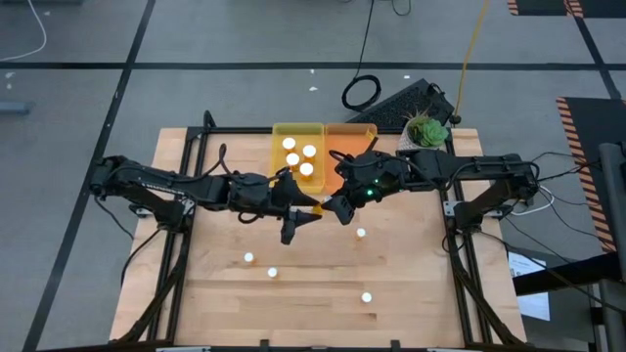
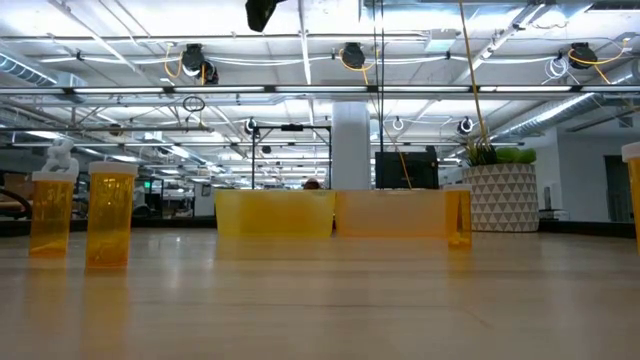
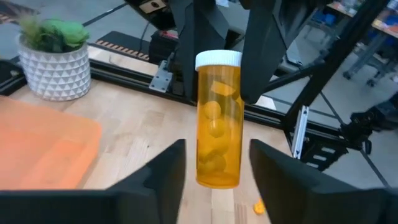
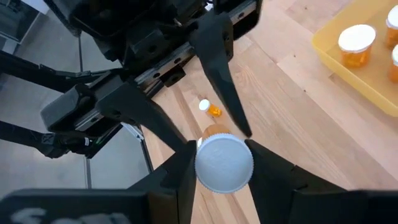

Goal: Pick and place medicine bottles into bin by pill shape (circle, oval)
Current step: Put the small orange tablet bottle into the orange bin

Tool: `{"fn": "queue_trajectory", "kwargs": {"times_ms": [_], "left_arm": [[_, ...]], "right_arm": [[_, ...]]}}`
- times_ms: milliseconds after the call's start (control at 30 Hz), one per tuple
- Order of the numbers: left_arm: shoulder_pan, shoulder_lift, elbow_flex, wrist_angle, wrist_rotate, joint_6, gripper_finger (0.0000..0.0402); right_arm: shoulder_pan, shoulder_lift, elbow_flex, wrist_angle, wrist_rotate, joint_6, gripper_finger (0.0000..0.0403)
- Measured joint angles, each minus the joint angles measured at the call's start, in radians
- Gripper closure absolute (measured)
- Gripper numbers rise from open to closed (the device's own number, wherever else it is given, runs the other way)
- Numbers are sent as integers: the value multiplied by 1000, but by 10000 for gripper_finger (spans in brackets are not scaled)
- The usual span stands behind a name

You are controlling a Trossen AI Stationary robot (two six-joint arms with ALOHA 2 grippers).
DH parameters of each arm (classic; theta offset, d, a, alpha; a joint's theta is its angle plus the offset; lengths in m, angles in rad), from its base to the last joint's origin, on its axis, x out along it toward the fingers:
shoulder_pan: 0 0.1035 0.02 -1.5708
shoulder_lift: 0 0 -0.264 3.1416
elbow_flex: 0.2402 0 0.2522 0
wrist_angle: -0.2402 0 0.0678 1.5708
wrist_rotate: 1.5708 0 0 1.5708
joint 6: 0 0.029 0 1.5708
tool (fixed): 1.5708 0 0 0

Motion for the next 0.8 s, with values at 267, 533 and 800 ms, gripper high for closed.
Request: {"fn": "queue_trajectory", "kwargs": {"times_ms": [267,533,800], "left_arm": [[-3,-52,2,-91,-92,2,118],[8,-98,-2,-319,-159,-60,105],[11,-108,-1,-441,-191,-219,131]], "right_arm": [[-72,-2,0,-14,-96,-41,285],[-279,-4,1,-100,-271,-207,285],[-558,-4,1,-142,-387,-426,286]]}}
